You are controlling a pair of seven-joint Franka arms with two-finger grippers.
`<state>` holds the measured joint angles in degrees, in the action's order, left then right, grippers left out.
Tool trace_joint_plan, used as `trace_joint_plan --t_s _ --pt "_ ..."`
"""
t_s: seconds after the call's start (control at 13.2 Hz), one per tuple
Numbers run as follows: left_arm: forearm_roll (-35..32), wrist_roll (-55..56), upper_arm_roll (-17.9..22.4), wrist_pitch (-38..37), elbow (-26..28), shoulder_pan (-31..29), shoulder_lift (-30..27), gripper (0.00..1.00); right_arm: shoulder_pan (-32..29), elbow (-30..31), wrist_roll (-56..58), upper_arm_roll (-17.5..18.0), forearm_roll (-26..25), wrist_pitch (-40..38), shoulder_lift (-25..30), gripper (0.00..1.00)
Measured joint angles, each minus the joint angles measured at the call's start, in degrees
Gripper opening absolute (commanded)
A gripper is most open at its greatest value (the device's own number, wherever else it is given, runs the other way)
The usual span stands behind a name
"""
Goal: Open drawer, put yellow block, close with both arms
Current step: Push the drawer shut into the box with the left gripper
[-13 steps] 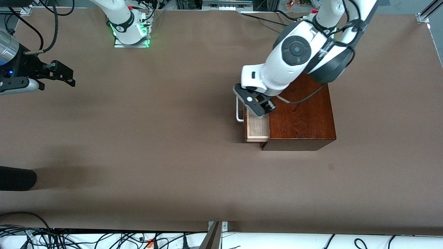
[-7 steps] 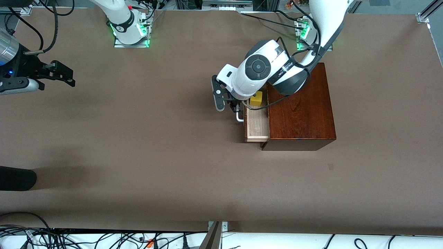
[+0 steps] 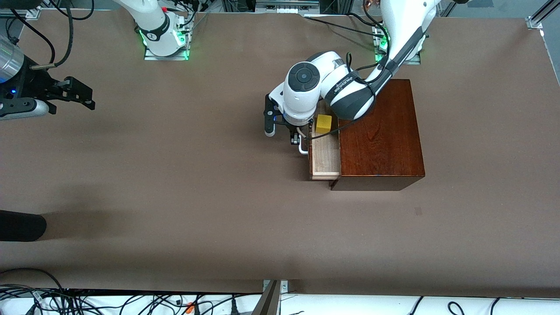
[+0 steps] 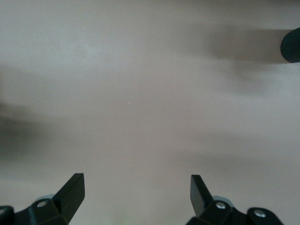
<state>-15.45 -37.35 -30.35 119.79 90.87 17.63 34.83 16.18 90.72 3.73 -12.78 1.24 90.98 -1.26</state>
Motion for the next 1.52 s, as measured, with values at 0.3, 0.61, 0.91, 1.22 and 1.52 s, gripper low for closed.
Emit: trace_joint_plan --t_s 0.3,0.61,0.91,1.22,1.52 --pt "-0.18 -2.9 0.31 -0.91 -0.31 -0.23 1.31 0.0 -0.01 0.0 -0.1 0.0 0.0 0.0 -0.03 1.0" --pt "-0.18 -4.13 0.39 -6.83 -1.34 -1.14 1.31 0.0 -0.03 0.0 -0.17 -0.02 0.0 0.0 -0.06 1.0" --pt "-0.18 -4.18 0.47 -10.48 -1.7 -2.59 1.29 0.0 -0.03 0.0 -0.22 -0.02 0.0 -0.01 -0.08 1.0" --pt "-0.16 -4.24 0.34 -11.85 -1.73 -4.53 1.25 0.0 -0.03 0.0 -0.25 -0.02 0.0 -0.01 -0.09 1.0" --pt "-0.16 -4.32 0.31 -12.02 -1.73 -4.75 1.23 0.22 -0.03 0.0 -0.27 -0.02 0.0 -0.01 -0.09 1.0"
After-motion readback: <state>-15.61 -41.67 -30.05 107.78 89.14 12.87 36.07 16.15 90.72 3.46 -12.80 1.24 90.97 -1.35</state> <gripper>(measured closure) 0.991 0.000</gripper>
